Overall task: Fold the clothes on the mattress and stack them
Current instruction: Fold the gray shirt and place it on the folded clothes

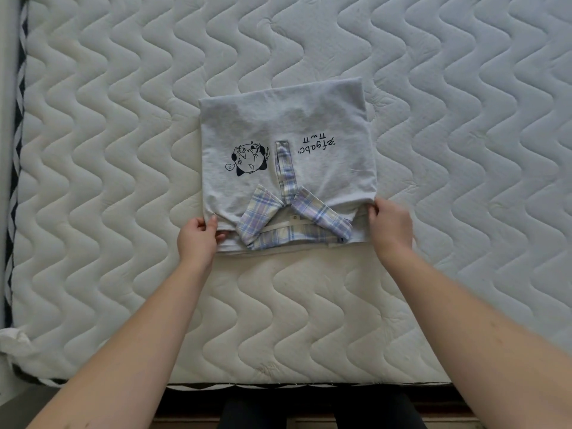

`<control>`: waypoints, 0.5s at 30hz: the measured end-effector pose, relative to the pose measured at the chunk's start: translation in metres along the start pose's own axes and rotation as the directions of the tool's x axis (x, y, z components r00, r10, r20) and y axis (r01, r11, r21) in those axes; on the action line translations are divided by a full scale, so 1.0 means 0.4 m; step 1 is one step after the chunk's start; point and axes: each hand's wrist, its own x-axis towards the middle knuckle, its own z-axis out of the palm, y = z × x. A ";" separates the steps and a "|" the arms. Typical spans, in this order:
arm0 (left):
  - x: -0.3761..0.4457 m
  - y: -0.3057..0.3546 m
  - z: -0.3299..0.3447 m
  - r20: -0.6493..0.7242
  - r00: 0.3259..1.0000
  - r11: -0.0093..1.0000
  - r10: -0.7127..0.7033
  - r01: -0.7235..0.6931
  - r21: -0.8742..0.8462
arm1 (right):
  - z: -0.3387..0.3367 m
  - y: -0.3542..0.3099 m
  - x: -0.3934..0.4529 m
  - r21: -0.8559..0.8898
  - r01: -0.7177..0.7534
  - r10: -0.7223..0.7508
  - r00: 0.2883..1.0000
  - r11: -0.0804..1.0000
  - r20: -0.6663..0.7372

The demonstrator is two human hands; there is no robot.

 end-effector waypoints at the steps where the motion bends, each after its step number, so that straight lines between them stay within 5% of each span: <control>1: 0.004 -0.003 -0.002 0.004 1.000 1.000 -0.011 0.011 -0.029 | 0.001 0.004 -0.004 0.008 0.008 -0.008 1.000 1.000 0.007; 4: 0.013 -0.008 -0.008 0.017 0.999 0.997 -0.029 0.030 -0.074 | 0.008 0.017 -0.023 0.084 0.058 -0.064 0.995 0.995 0.073; 15: 0.015 -0.028 -0.003 0.015 1.000 0.992 0.001 0.000 -0.123 | 0.021 0.006 -0.026 0.201 0.045 -0.031 0.997 0.979 -0.073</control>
